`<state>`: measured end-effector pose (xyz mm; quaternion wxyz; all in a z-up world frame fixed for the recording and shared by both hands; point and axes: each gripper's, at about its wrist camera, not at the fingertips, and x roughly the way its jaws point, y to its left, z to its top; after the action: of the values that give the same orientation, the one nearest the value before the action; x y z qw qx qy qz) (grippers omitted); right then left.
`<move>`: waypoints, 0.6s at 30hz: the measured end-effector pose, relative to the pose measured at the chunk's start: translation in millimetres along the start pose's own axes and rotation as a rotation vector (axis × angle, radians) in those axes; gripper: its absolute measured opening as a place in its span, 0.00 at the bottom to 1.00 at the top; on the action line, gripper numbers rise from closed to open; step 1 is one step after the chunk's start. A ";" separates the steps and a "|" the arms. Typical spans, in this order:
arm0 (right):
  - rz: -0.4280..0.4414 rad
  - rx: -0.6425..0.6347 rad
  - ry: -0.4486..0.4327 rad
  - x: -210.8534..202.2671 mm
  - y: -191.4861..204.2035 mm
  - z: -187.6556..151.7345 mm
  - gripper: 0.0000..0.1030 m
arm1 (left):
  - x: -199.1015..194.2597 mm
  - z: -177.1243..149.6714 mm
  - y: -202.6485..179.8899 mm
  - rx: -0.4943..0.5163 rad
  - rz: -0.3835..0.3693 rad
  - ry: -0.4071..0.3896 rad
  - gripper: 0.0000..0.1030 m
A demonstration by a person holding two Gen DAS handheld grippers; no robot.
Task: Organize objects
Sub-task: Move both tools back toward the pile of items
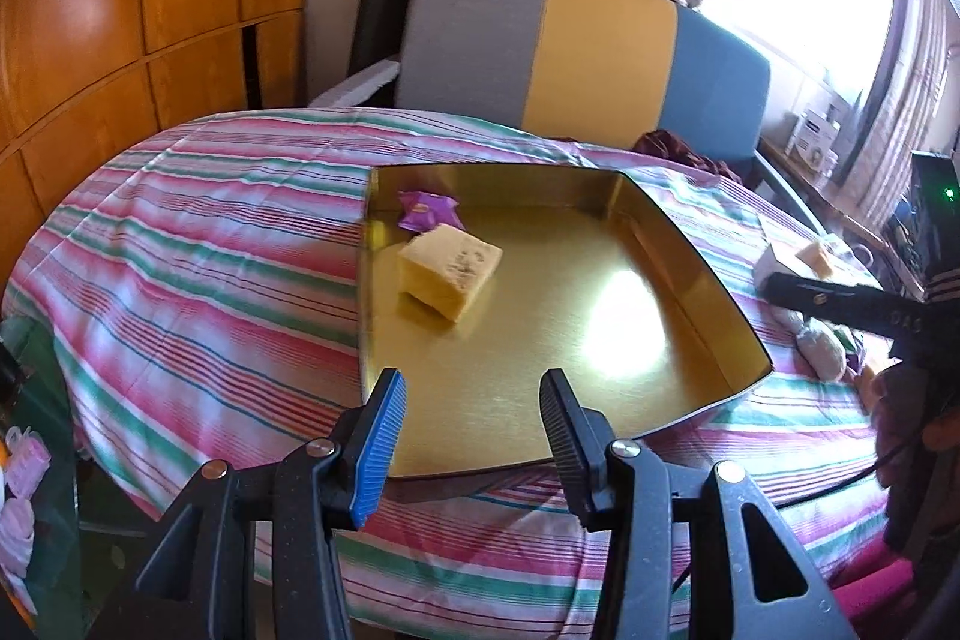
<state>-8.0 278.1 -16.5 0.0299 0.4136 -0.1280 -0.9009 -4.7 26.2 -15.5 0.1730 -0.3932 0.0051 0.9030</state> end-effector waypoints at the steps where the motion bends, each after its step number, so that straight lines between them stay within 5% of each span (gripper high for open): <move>1: -0.022 0.017 -0.006 -6.4 -12.7 -1.3 0.99 | 0.8 0.2 -3.2 0.008 -0.004 0.001 0.45; 8: -0.200 0.144 -0.066 -55.4 -108.7 -5.2 0.99 | 4.5 12.4 -41.9 0.094 -0.081 -0.010 0.45; 18: -0.457 0.497 -0.241 -129.7 -261.2 -29.0 1.00 | 20.9 29.6 -139.9 0.263 -0.249 0.029 0.45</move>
<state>112.6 545.0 -5.7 -0.2892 0.3171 -0.2498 -0.8680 5.4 168.5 7.7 0.3335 -0.3779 0.0770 0.8603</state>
